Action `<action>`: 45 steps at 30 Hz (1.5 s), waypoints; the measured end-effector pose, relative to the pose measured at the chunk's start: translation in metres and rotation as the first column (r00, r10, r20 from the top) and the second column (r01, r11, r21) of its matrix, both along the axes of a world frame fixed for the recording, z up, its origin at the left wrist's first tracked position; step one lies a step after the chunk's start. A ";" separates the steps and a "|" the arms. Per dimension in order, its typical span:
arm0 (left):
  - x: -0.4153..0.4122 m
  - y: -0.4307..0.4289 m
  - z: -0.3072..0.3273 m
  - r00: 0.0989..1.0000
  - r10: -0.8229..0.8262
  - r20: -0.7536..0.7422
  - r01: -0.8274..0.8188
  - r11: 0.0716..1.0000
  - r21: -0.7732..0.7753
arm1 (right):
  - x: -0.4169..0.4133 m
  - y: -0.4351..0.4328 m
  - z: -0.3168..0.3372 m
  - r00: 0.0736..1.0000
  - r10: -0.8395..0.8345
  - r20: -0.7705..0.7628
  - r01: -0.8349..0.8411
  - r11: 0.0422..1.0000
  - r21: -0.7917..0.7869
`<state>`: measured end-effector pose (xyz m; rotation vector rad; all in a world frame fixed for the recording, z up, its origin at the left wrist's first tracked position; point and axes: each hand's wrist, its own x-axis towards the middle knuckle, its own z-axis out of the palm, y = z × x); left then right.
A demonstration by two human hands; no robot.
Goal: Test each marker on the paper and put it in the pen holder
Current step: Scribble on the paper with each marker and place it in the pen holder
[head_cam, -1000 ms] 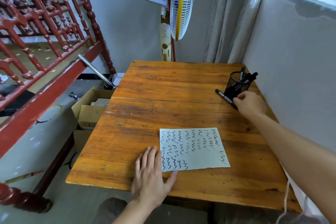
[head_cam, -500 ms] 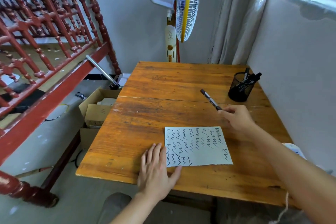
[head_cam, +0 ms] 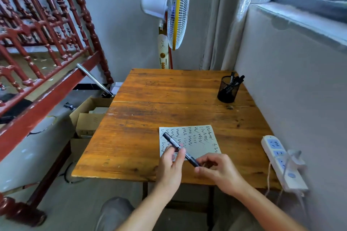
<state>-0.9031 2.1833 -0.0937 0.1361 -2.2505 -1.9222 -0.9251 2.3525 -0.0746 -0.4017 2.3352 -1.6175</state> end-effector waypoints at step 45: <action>0.021 -0.068 -0.001 0.952 -0.169 -0.254 -0.092 0.634 -0.768 | -0.026 0.048 0.038 0.768 -0.527 0.364 0.636 0.693 -0.338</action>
